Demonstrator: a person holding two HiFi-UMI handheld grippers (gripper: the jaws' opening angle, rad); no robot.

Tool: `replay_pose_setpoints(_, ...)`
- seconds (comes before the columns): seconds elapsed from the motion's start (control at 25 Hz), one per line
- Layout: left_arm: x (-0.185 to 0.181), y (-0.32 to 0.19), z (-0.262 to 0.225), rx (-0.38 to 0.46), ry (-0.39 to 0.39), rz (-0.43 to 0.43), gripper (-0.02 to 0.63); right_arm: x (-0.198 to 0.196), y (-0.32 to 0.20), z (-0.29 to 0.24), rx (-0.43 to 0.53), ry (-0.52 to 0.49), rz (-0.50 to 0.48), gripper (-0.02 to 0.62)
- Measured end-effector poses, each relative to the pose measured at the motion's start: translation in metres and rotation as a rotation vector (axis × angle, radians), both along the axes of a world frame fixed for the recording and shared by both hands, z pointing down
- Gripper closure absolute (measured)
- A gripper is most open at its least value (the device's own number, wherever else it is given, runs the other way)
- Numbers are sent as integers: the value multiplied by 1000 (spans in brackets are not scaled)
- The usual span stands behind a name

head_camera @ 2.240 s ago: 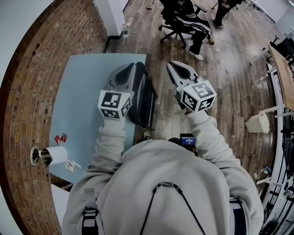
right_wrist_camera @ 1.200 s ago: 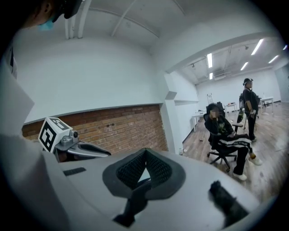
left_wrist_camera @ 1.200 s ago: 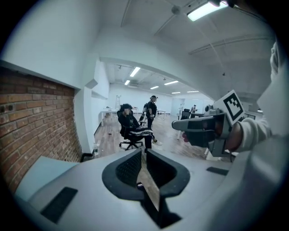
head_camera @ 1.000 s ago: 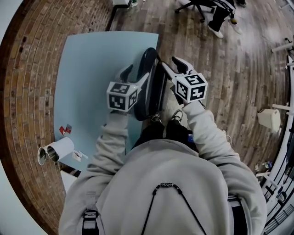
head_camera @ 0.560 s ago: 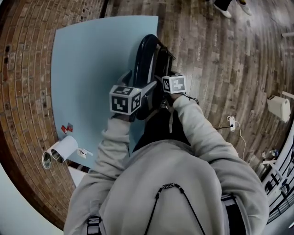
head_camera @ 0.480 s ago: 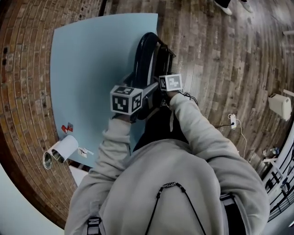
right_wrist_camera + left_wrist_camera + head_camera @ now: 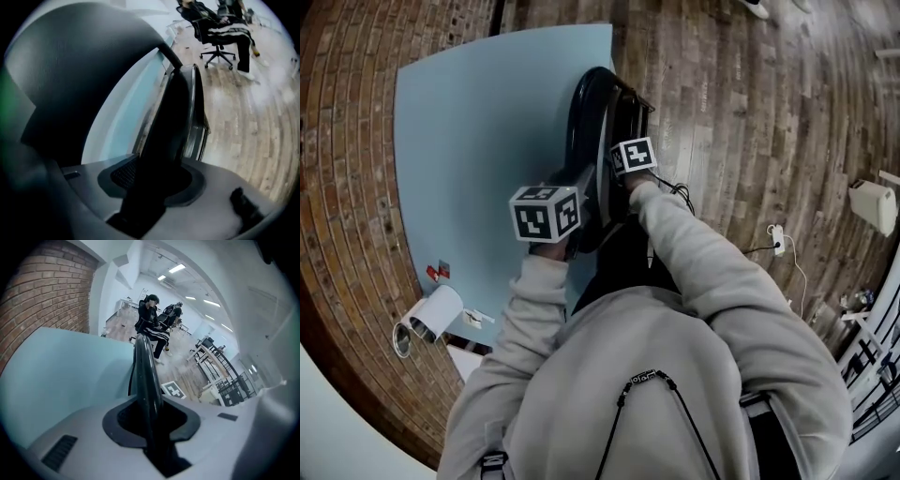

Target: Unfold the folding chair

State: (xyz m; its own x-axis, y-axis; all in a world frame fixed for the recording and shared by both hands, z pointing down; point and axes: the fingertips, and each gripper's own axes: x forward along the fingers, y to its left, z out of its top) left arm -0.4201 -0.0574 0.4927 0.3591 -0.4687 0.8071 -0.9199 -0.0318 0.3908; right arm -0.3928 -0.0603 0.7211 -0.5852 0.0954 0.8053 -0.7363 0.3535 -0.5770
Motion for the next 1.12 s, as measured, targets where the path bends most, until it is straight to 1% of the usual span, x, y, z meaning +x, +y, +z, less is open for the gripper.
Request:
replay_pose_setpoints(0.04, 0, 0, 0, -3, -7, 1, 522, -1, 0, -2, 11, 18, -8, 431)
replay_pose_setpoints(0.16, -1, 0, 0, -1, 3, -34, 523, 1, -1, -5, -7, 41, 13, 440)
replay_pose_setpoints(0.24, -2, 0, -1, 4, 4, -46, 525, 2, -2, -4, -2, 41, 24, 445)
replay_pose_setpoints(0.36, 4, 0, -1, 7, 11, -41, 524, 4, -2, 5, -8, 22, 35, 448)
replay_pose_setpoints(0.52, 18, 0, -4, 7, 43, -48, 522, 25, 2, -2, -44, 9, 41, 449)
replay_pose_setpoints(0.68, 35, -2, -6, 14, 68, -64, 520, 63, -4, -4, -59, -52, 38, 453)
replay_pose_setpoints(0.84, 61, -4, -4, 9, 78, -66, 518, 113, -7, -2, -91, -152, 35, 453)
replay_pose_setpoints(0.96, 83, -9, -2, 16, 55, -47, 520, 159, -16, 3, -122, -222, 54, 456)
replay_pose_setpoints(1.12, 119, -12, 4, 6, 15, 9, 527, 223, -10, 14, -185, -310, 100, 457)
